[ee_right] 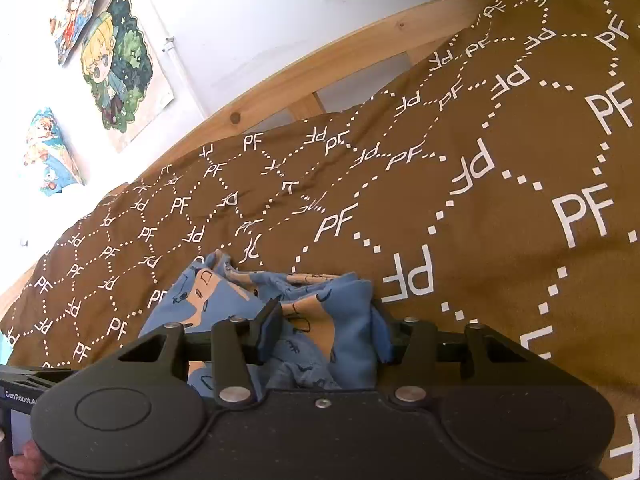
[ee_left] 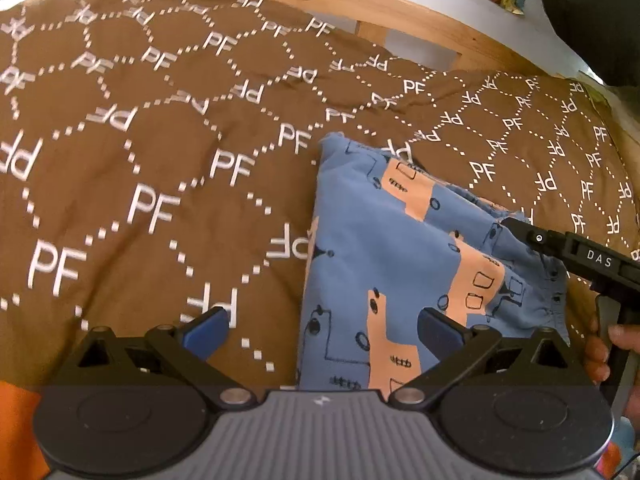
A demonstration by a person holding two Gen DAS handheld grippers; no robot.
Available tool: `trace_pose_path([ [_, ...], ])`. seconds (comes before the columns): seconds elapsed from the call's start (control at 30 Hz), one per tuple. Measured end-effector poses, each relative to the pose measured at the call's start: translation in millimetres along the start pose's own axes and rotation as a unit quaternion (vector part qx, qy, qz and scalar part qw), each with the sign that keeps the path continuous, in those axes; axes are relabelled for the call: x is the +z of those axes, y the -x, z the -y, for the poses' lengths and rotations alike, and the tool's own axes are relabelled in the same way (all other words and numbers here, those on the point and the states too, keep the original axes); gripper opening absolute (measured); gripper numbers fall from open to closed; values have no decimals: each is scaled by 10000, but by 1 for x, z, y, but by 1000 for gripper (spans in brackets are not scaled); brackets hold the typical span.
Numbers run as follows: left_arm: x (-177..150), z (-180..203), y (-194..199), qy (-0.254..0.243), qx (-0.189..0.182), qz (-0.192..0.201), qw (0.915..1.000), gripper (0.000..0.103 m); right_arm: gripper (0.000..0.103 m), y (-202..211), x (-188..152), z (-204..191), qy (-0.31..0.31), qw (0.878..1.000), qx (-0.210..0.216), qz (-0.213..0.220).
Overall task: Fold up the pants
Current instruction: 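Grasp the folded pants edge with the right gripper, then grasp the pants edge with the left gripper beside the right gripper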
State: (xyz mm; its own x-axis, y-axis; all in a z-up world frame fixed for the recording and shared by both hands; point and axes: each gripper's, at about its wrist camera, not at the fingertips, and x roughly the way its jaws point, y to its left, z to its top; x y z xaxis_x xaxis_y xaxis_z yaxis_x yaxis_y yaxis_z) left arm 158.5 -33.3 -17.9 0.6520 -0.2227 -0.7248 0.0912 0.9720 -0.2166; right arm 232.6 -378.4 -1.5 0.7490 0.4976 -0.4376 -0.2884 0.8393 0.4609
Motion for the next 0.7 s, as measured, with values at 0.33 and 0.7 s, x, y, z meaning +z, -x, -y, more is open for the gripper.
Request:
trace_pose_path([
  [0.33, -6, -4, 7, 226, -271, -43, 9994, 82, 28, 1, -1, 1, 1, 10000, 16, -7],
  [0.7, -8, 6, 3, 65, 50, -321, 9995, 76, 17, 3, -6, -8, 234, 9993, -246, 126],
])
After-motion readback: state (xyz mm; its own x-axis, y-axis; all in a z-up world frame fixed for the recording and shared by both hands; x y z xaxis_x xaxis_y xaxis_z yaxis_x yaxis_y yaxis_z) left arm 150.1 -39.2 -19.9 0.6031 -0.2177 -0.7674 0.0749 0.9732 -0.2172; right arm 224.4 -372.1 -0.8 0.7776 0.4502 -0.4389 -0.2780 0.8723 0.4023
